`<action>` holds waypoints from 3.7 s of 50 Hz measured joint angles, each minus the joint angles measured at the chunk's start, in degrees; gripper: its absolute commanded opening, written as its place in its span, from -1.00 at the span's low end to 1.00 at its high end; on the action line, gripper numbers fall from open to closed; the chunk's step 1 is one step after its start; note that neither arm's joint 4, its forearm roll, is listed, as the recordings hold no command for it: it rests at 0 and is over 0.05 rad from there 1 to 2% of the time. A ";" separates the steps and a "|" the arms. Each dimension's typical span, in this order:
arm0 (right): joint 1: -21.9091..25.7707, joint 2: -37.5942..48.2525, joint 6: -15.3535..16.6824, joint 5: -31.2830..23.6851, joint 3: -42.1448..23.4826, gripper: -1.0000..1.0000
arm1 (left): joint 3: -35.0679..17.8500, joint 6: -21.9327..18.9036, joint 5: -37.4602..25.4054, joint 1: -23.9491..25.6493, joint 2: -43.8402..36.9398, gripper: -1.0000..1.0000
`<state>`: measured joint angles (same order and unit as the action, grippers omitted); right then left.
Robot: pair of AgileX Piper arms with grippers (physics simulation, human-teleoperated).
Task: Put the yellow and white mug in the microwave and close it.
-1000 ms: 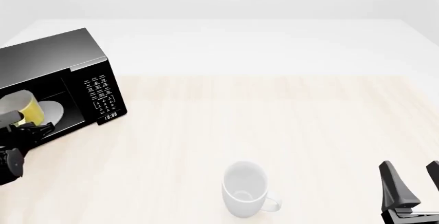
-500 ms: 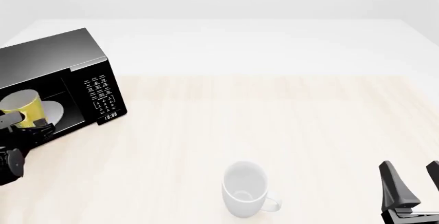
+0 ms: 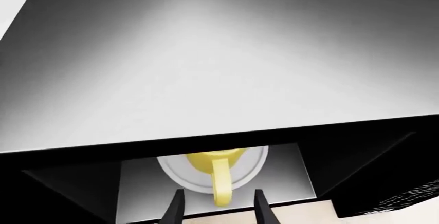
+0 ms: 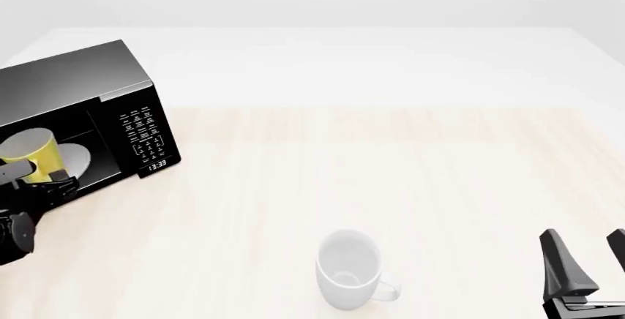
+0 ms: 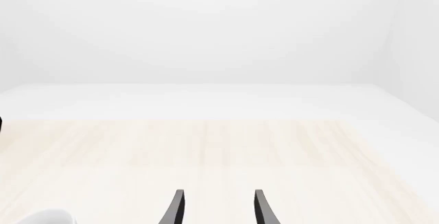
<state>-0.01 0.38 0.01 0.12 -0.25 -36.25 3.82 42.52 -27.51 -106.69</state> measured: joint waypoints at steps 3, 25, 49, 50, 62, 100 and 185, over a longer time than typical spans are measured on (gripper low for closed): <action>0.00 0.00 0.00 0.00 0.00 1.00 | 0.44 0.09 -0.06 0.15 0.60 1.00; 0.00 0.00 0.00 0.00 0.00 1.00 | 4.97 -0.20 -0.13 -0.46 5.66 1.00; 0.00 0.00 0.00 0.00 0.00 1.00 | 11.18 -0.76 -1.09 -0.97 12.77 1.00; 0.00 0.00 0.00 0.00 0.00 1.00 | 11.47 -0.78 -1.19 -0.99 13.16 1.00; 0.00 0.00 0.00 0.00 0.00 1.00 | 14.78 -0.78 -2.42 -0.91 18.22 1.00; 0.00 0.00 0.00 0.00 0.00 1.00 | 17.61 0.40 -18.27 0.44 39.38 1.00; 0.00 0.00 0.00 0.00 0.00 1.00 | -8.77 5.44 -67.47 -13.61 70.13 1.00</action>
<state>-0.01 0.38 0.01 0.12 -0.25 -45.01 9.26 -24.95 -41.13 -36.57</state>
